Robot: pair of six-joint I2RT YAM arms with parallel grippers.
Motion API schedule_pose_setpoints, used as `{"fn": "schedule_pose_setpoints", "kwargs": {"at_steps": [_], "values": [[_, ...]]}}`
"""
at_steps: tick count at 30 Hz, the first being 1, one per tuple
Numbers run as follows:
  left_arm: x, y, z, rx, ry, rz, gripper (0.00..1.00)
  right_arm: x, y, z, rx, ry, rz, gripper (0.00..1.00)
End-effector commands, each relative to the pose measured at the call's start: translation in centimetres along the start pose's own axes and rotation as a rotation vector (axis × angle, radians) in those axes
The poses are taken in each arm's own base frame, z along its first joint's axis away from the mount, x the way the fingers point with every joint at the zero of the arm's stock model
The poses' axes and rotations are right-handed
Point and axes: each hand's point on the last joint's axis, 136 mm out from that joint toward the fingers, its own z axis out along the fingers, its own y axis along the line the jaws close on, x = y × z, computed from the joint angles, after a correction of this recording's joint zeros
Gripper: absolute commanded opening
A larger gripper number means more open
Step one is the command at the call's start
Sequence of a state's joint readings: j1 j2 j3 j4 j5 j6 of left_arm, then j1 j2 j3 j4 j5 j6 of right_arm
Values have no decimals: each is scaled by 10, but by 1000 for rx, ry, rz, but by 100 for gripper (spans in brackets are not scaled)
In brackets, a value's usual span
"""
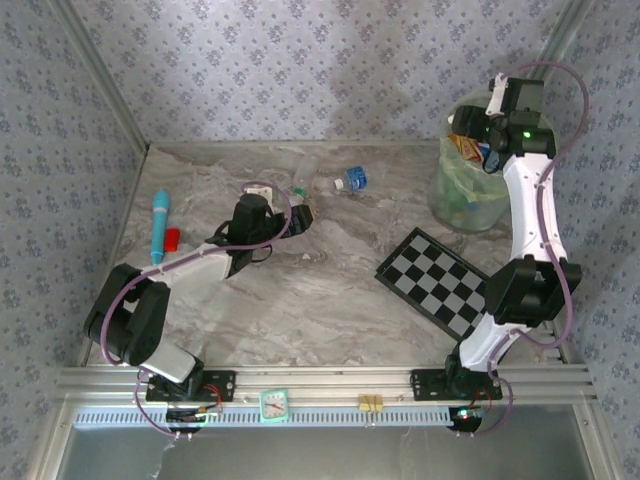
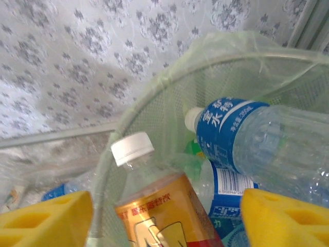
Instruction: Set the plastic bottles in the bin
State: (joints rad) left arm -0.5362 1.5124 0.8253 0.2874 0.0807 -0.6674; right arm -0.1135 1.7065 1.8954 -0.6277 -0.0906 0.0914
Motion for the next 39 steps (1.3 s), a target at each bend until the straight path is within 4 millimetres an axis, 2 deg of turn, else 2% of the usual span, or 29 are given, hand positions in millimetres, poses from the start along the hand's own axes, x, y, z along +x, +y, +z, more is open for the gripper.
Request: {"fn": "schedule_pose_setpoints", "kwargs": {"at_steps": [1,6,11,15,18,22,26,29,32,33,39], "values": [[-12,-4,-3,7,-29,-1,100,-20,13,-7,-66,-68,9,68],[-13,-2,-4,0,-32,1,100,-3,26,19,-119,3,27,58],[-20,0,-6,-9,-46,5,100,20,28,40,-140,67,72,52],[-24,1,-7,-13,-50,10,100,34,28,49,-146,108,90,50],[-24,1,-9,-16,-51,14,100,39,19,49,-111,117,94,50],[-23,4,-10,-27,-49,20,100,26,13,34,-59,73,79,55],[-31,13,-6,-66,-50,42,100,3,29,6,-86,-7,43,61],[-40,23,3,-93,-27,65,100,-1,49,-12,-127,-36,10,73],[-50,30,13,-123,0,111,100,7,73,-25,-157,-35,-43,87],[-53,32,17,-134,11,123,100,11,79,-29,-161,-34,-58,99],[-59,39,46,-183,103,229,100,45,120,-45,-248,-12,-74,100]]}}
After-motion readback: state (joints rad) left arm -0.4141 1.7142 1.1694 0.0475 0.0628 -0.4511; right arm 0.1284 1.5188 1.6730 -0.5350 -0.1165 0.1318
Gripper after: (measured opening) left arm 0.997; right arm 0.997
